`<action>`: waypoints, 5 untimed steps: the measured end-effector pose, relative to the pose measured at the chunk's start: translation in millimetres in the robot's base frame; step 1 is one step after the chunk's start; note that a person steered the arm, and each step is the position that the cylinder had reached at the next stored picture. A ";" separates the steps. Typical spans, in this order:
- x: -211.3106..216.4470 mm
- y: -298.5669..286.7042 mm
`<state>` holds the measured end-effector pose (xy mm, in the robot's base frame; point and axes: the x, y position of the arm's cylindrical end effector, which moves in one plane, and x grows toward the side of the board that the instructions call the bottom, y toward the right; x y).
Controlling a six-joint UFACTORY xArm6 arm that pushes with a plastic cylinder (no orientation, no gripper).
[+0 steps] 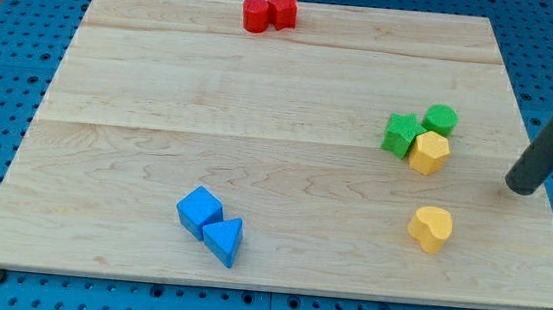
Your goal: Push the yellow hexagon into the green star
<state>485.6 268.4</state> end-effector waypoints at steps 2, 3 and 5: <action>18.0 2.7; 56.3 -11.7; 72.6 -60.4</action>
